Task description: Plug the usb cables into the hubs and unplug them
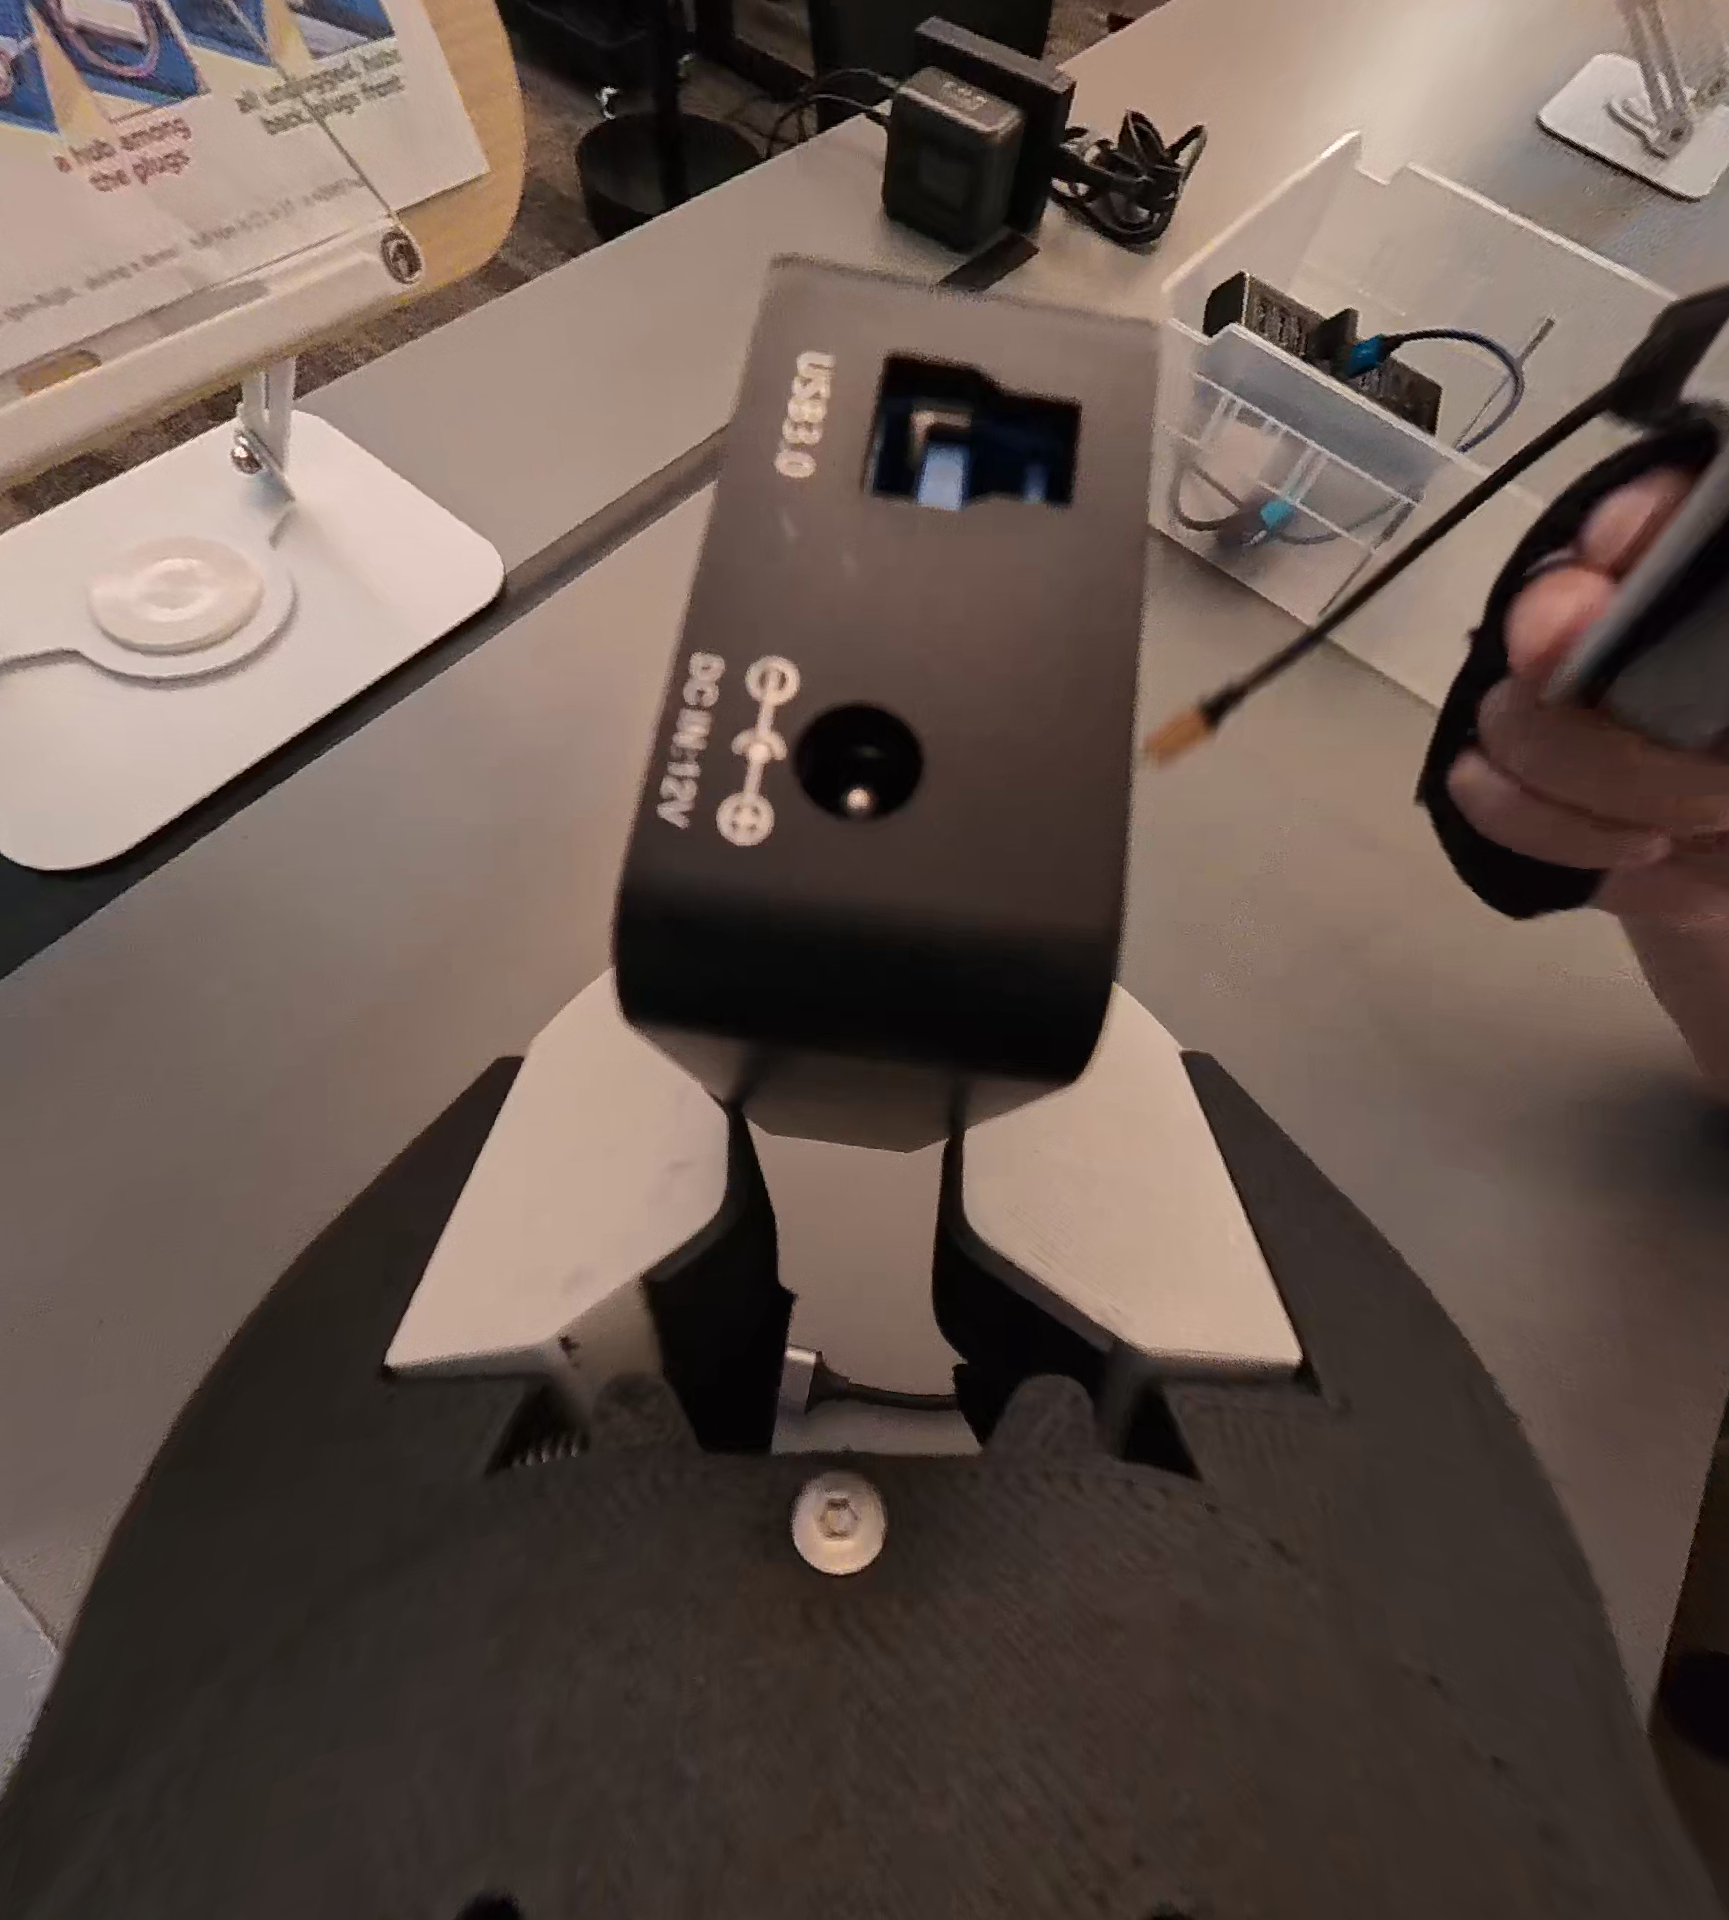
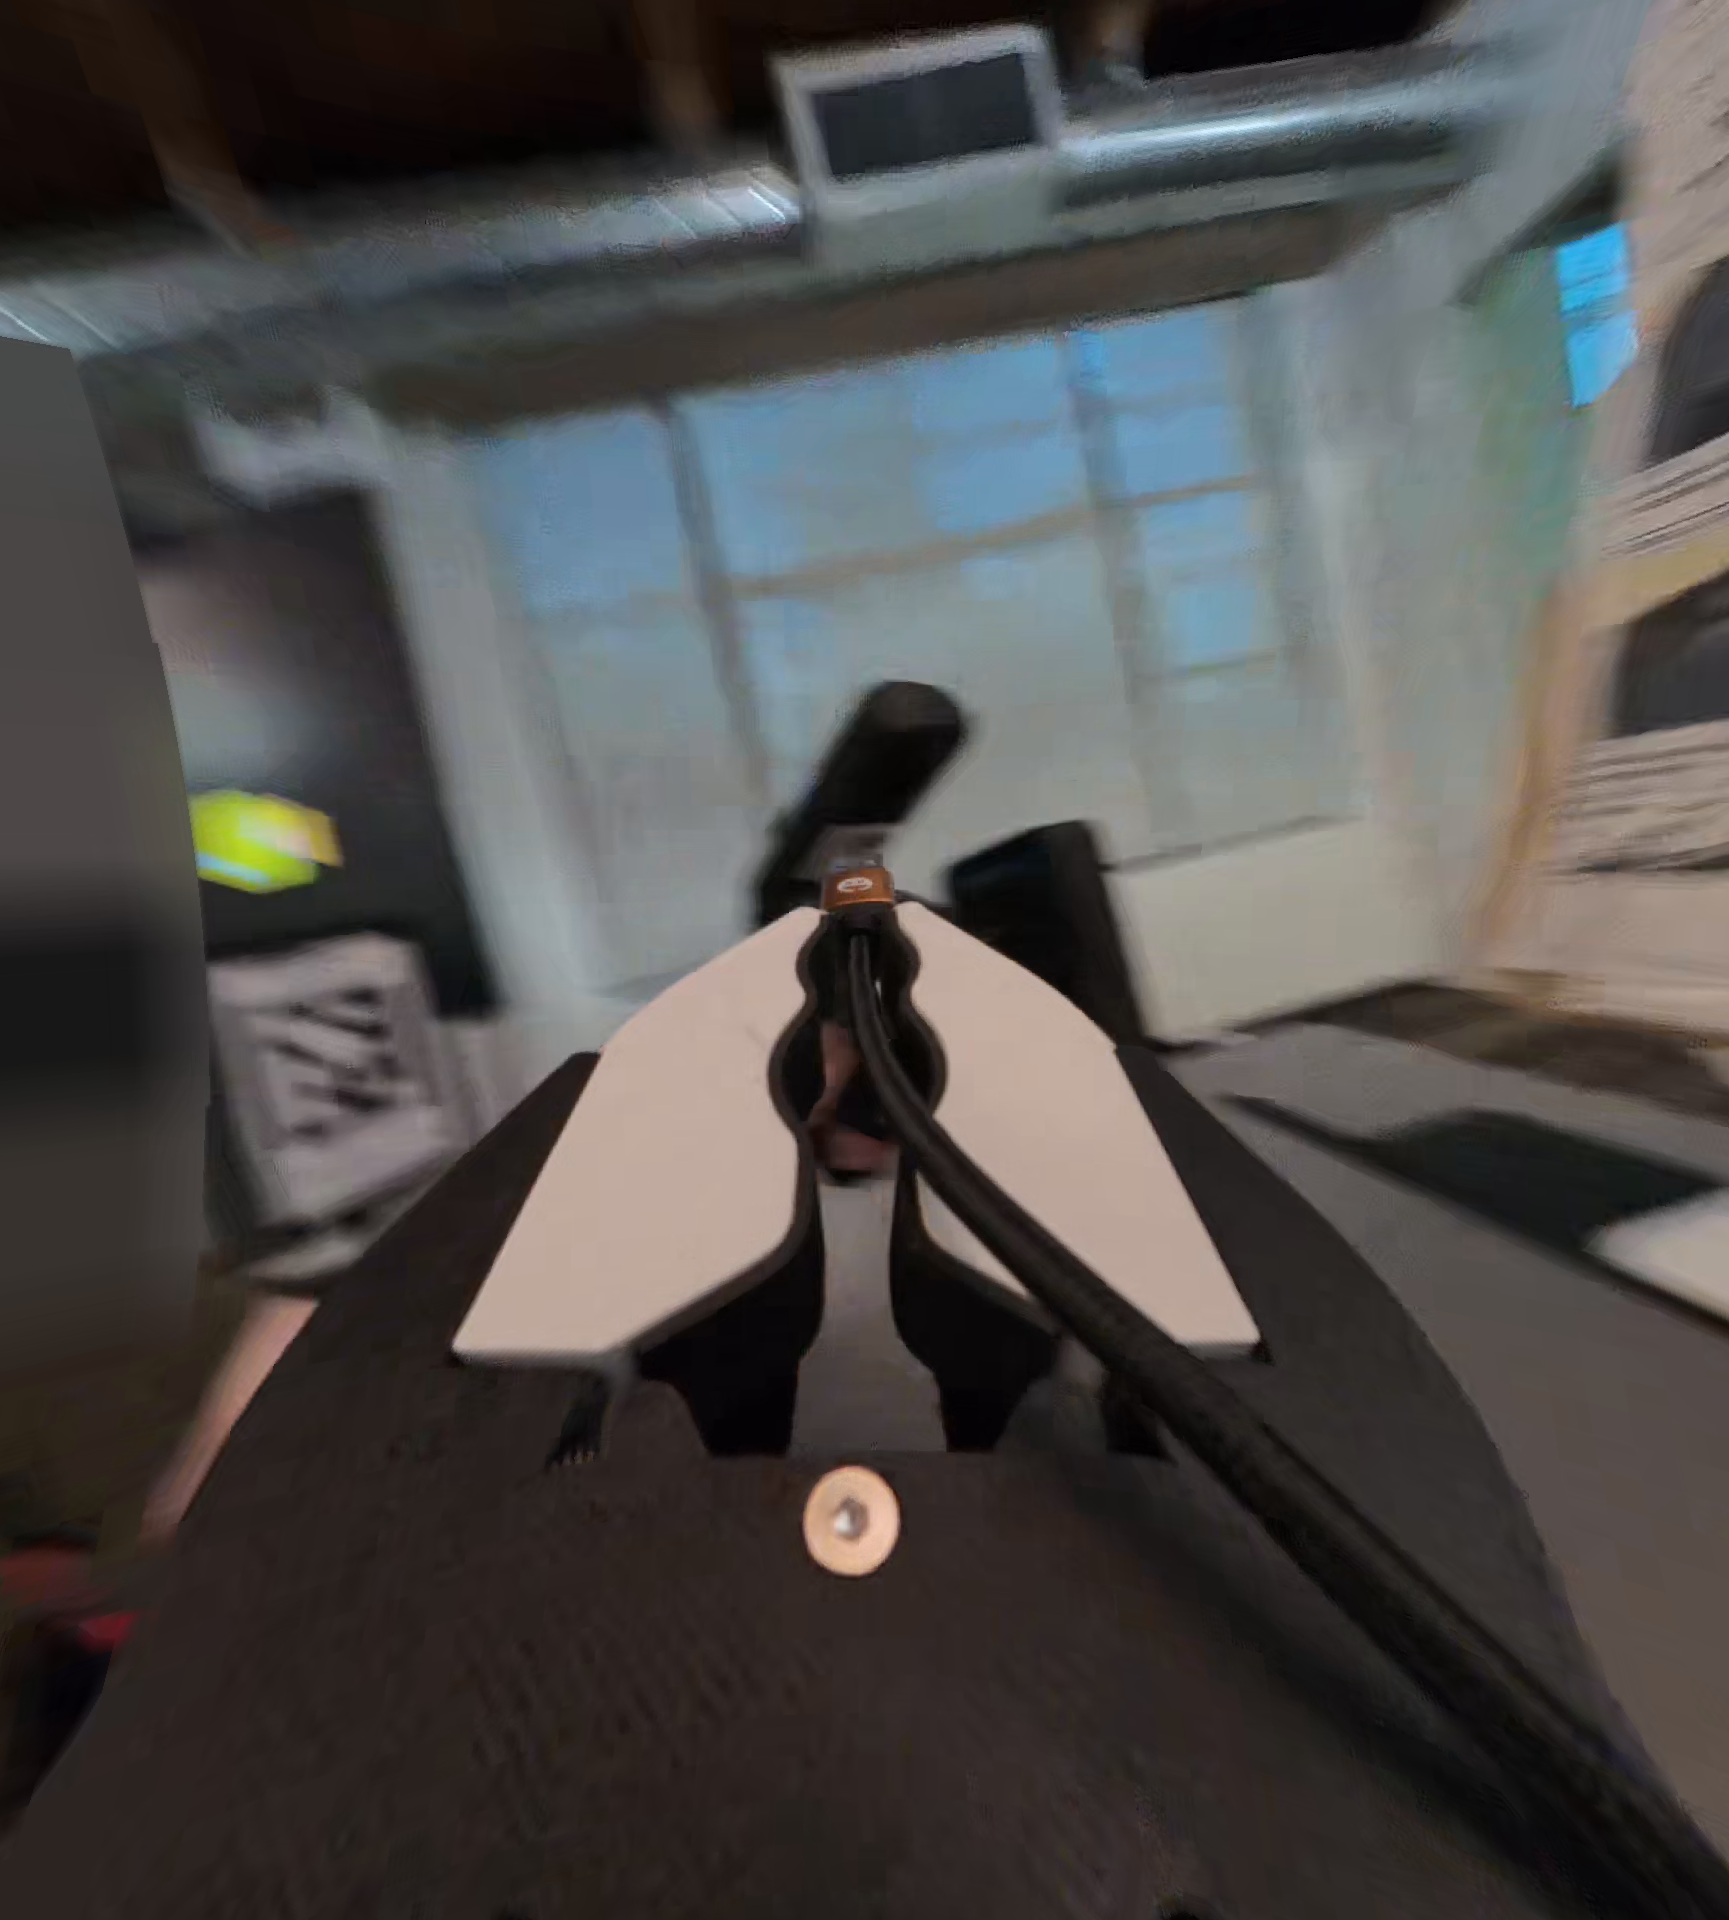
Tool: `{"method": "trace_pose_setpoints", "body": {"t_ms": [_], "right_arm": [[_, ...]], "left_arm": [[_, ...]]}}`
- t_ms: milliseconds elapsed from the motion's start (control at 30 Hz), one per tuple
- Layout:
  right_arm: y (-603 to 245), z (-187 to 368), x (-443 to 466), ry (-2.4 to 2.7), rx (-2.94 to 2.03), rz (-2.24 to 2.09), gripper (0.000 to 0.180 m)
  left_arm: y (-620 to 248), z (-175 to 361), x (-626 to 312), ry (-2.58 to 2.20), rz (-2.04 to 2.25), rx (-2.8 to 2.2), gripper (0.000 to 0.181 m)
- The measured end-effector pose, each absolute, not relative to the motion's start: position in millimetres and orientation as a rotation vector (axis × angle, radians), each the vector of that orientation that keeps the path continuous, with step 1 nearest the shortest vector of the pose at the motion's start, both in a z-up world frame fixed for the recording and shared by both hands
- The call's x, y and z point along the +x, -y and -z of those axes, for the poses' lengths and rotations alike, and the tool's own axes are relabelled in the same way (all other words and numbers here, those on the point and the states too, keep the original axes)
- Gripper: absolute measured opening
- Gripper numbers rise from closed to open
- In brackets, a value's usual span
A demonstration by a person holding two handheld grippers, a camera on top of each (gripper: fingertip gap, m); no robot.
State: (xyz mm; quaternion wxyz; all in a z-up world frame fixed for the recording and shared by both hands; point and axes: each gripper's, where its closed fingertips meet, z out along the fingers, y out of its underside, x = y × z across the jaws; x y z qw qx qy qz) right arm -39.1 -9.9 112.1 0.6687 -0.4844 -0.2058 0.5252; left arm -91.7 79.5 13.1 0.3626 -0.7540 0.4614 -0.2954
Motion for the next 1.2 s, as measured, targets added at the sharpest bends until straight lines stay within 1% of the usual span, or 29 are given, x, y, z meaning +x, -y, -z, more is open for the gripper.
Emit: {"method": "trace_pose_setpoints", "body": {"t_ms": [67,133,333,533,733,1200], "right_arm": [[-8.7,-113.5,-43.3,0.469,-1.169,-0.825,0.007],[-16.2,-115.4,-57.5,0.515,-1.207,-0.616,0.007],[-38.4,-115.2,-93.4,0.535,-1.299,-0.345,0.007],[-47.9,-103.0,-120.5,0.543,-1.342,-0.275,0.007],[-51.0,-89.7,-126.9,0.584,-1.368,-0.243,0.007],[-51.8,-89.1,-126.8,0.528,-1.367,-0.326,0.007]], "left_arm": [[-82.5,-11.6,-93.8,-1.158,0.767,-1.965,0.033],[-86.0,-10.0,-96.8,-1.125,0.782,-1.992,0.033],[-103.2,-11.2,-110.5,-1.008,0.765,-2.02,0.033],[-110.0,-17.0,-110.2,-0.953,0.752,-1.974,0.033],[-107.8,-20.9,-106.1,-0.95,0.754,-1.946,0.033],[-108.3,-28.5,-100.8,-0.898,0.759,-1.897,0.033]]}}
